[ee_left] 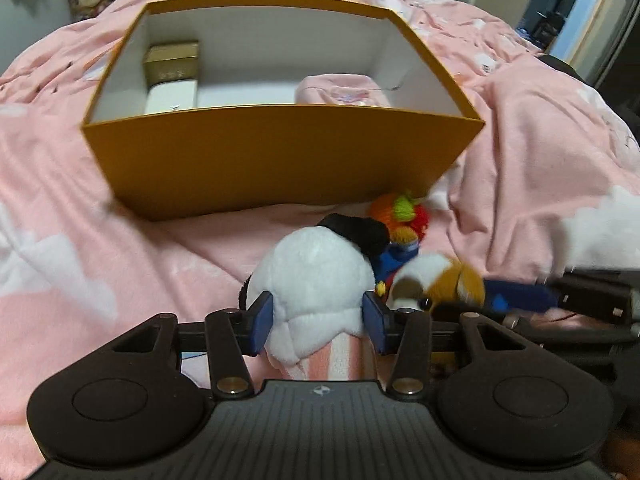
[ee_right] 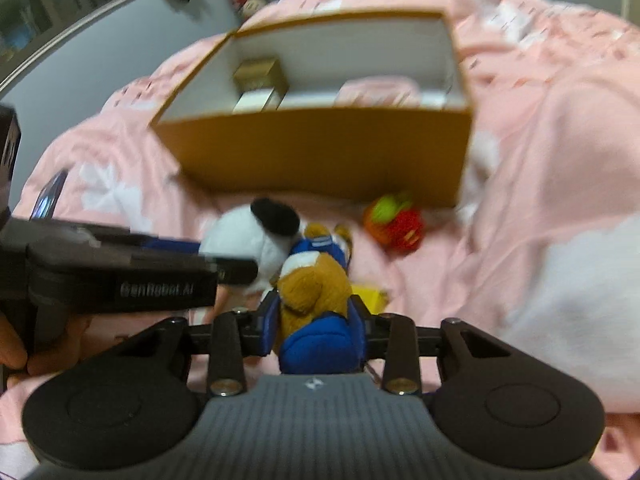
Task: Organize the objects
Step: 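Lift the white plush dog with the left gripper while the right lifts the brown bear toward the box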
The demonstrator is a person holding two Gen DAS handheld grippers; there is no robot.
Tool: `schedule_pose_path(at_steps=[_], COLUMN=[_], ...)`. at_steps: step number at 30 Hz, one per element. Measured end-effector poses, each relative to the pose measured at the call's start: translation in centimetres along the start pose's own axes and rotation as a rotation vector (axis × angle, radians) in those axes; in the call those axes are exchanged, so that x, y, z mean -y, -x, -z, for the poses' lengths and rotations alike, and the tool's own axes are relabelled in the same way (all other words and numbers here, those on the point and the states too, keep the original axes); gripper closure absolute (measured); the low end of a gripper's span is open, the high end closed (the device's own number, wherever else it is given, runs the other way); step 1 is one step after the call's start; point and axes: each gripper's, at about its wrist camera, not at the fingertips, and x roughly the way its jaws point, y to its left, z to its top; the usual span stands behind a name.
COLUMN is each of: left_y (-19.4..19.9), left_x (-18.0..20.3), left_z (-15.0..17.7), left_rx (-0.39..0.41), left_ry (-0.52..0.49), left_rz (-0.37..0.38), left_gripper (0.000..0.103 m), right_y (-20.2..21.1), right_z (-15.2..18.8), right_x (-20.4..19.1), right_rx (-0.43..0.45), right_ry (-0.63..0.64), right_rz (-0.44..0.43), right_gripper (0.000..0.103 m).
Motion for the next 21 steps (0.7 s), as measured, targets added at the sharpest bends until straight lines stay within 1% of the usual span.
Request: schedule_pose_path(at_steps=[3,6,8,10,12,14,16,17,19,21], left_y=[-0.2,-0.1,0.0,0.3,0.7,1.0,1.2,1.2,1.2,1.2], left_x=[-1.1,-2.8,-3.8,-4.3,-4.0,-3.3,-2.7,-2.5,-2.5,-2.5], left_z=[0.0,0.6,1.0,1.3,1.3,1.4,1.5,1.5,1.5,1.6], left_rx=[-0.016,-0.059,-0.088,-0.099,-0.094,-0.089,-0.085,-0.084,-0.084,-0.084], left_ry=[0.045,0.093,0.126,0.152,0.144,0.118,0.102,0.096,0.094,0.091], left_rz=[0.020,0.021,0.032,0.033,0.004,-0.038,-0.070,-0.084,-0.106,-0.121], left_gripper=[0.050,0.052,0.053,0.057,0.061,0.063,0.064,0.064,0.064,0.064], right_y=[-0.1,-0.5,-1.1,-1.8,-2.1,-2.0,-2.1,-2.4,-3.2,-4.0], right_z=[-0.1,-0.1,-0.1,0.2,0.3,0.2,-0.1,-0.3,-0.5,-0.6], right_x=[0.2,0.0,0.1,0.3,0.2,-0.1,-0.4,-0.4,-0.2,0.0], right_rx=[-0.007,-0.025,-0.056,-0.104,-0.128,-0.125,-0.123,-0.125,-0.144,-0.177], right_ry=[-0.005,0.000,-0.008,-0.024,-0.023,-0.002,0.016,0.017,0.000,-0.016], right_rz=[0.002,0.001,-0.015,-0.044,-0.064,-0.070,-0.074,-0.077,-0.090,-0.126], right_gripper=[0.066,0.065,0.064,0.062,0.061,0.059,0.058,0.054,0.053,0.058])
